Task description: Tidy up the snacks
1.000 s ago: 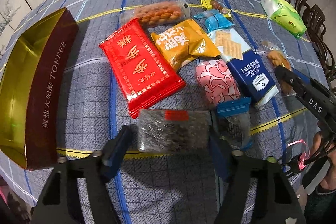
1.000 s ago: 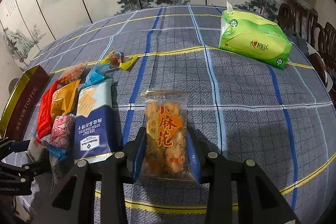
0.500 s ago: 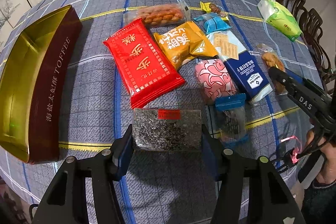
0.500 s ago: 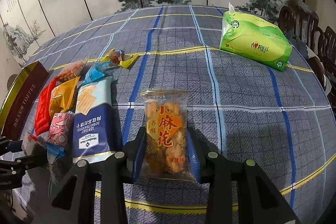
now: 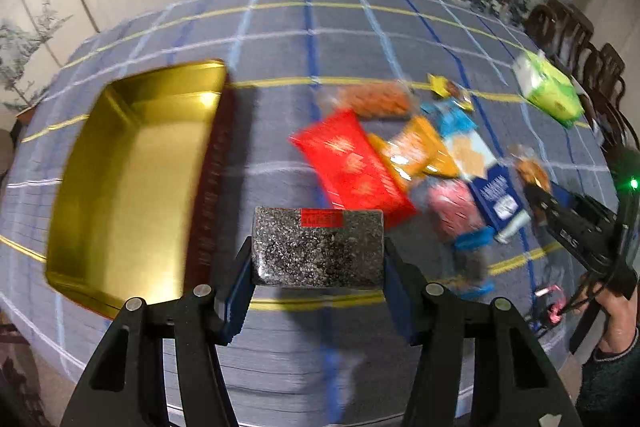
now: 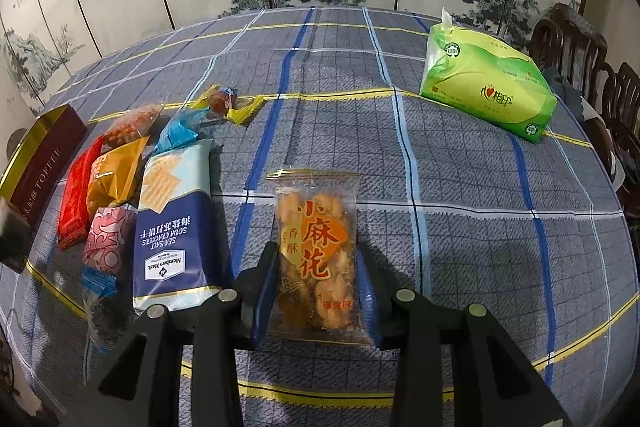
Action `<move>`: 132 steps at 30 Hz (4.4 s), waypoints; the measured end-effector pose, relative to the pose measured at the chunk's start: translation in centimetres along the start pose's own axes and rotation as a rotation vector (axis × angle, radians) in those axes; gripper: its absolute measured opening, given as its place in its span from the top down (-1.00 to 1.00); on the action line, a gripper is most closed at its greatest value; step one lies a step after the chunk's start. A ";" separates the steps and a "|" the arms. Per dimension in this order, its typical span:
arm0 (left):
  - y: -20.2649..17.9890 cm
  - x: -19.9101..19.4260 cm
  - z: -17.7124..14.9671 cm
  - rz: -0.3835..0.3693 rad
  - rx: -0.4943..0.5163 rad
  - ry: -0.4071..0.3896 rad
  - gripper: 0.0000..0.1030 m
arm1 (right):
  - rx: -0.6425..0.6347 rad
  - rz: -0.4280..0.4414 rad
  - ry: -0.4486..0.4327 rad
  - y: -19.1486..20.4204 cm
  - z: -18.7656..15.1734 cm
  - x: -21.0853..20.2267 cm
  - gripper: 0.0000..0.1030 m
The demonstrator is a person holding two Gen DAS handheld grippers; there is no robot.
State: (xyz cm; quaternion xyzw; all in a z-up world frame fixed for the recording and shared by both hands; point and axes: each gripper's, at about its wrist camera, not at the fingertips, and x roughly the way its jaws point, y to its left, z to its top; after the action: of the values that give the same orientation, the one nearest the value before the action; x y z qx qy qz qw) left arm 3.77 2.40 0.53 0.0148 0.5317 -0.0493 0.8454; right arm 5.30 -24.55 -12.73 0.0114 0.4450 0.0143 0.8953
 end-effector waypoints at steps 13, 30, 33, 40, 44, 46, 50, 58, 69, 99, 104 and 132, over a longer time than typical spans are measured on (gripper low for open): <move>11.8 1.1 1.0 0.169 -0.074 0.044 -0.05 | -0.014 -0.036 0.030 0.5 0.3 0.1 0.27; 17.0 4.2 -1.1 0.194 -0.115 0.126 -0.05 | 0.009 -0.073 0.058 1.0 0.9 0.5 0.27; 17.3 4.6 -1.5 0.186 -0.125 0.135 -0.05 | 0.010 -0.077 0.062 1.0 1.0 0.6 0.26; 17.8 4.7 -1.9 0.165 -0.147 0.133 -0.06 | 0.013 -0.078 0.067 1.0 1.2 0.7 0.27; 17.8 4.7 -1.7 0.167 -0.149 0.131 -0.09 | 0.016 -0.081 0.066 1.0 1.2 0.7 0.27; 17.7 4.6 -1.8 0.165 -0.150 0.130 -0.09 | 0.016 -0.083 0.064 1.0 1.1 0.7 0.27; 17.8 4.4 -1.7 0.162 -0.152 0.122 -0.10 | 0.027 -0.087 0.056 0.9 1.0 0.6 0.27; 17.5 3.1 -1.5 0.142 -0.149 0.083 -0.31 | 0.046 -0.106 0.038 1.1 0.7 0.1 0.28; 16.9 -0.1 -2.2 0.184 -0.186 -0.045 -0.49 | 0.033 -0.119 -0.053 2.9 2.1 -3.4 0.28; 24.8 -5.1 -6.1 0.226 -0.441 -0.099 -0.54 | -0.408 0.378 -0.037 33.1 4.2 -4.7 0.28; 26.0 -5.2 -6.7 0.237 -0.483 -0.091 -0.54 | -0.470 0.390 -0.025 35.5 4.1 -4.3 0.28; 26.7 -4.9 -7.9 0.232 -0.520 -0.059 -0.54 | -0.573 0.379 0.027 39.3 1.9 -2.0 0.27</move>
State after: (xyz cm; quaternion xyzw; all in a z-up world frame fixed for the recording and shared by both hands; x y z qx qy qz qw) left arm -2.76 29.89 0.81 -0.1432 0.4964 0.1853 0.8359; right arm 5.01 14.64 -8.75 -0.1582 0.4248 0.3049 0.8376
